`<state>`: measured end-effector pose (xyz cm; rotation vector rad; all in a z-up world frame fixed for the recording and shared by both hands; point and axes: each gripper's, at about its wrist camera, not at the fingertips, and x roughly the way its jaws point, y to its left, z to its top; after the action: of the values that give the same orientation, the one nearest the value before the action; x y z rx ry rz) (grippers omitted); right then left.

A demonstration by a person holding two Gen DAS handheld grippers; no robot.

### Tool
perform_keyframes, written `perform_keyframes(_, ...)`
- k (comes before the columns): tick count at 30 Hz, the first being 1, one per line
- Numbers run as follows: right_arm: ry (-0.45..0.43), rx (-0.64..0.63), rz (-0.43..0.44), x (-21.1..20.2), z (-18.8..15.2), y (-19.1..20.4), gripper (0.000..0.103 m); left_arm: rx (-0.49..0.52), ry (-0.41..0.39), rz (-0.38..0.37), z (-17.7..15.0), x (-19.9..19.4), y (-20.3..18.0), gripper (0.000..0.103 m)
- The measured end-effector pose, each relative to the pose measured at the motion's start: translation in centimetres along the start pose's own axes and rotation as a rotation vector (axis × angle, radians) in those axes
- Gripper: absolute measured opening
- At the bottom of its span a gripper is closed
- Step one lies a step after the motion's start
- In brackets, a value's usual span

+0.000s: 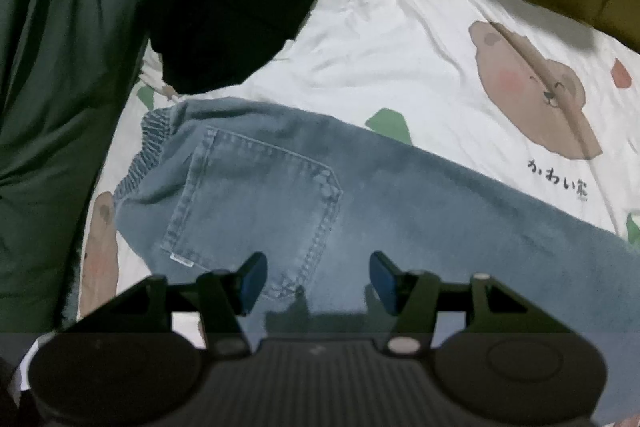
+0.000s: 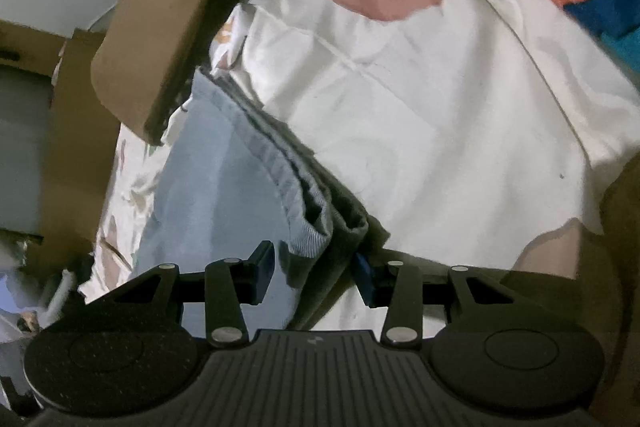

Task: Fold clothes
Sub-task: 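Reach the open right gripper to the layered edge of the blue pants, then close the right gripper on the layered pants edge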

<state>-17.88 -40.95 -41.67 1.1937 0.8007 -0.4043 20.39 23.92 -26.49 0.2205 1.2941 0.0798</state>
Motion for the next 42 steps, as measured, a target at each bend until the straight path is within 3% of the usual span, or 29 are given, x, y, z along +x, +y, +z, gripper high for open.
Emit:
perform_keyframes(13,-0.022,0.01,0.155,-2.2,0.4,1.1,0.048,0.076,-0.007,-0.002,0.2,0.2,-2.6,0.061)
perform_keyframes(20,-0.008,0.0,0.077,-0.3,1.6,0.5,0.048,0.074,-0.01,-0.005,0.5,0.0,-2.7,0.061)
perform_keyframes(28,0.046,-0.058,0.118,0.1,2.5,1.4,0.048,0.059,-0.005,0.019,0.5,-0.1,-1.9,0.061)
perform_keyframes(35,0.089,-0.109,0.07,1.1,3.2,1.8,0.048,0.074,0.009,0.019,0.1,0.4,-2.5,0.062)
perform_keyframes(40,0.161,-0.158,0.135,1.5,4.0,2.8,0.048,0.09,0.012,0.017,-0.1,0.7,-2.8,0.062)
perform_keyframes(42,0.187,-0.188,0.114,2.2,4.4,3.4,0.048,0.088,0.017,0.019,-0.1,0.9,-2.7,0.062)
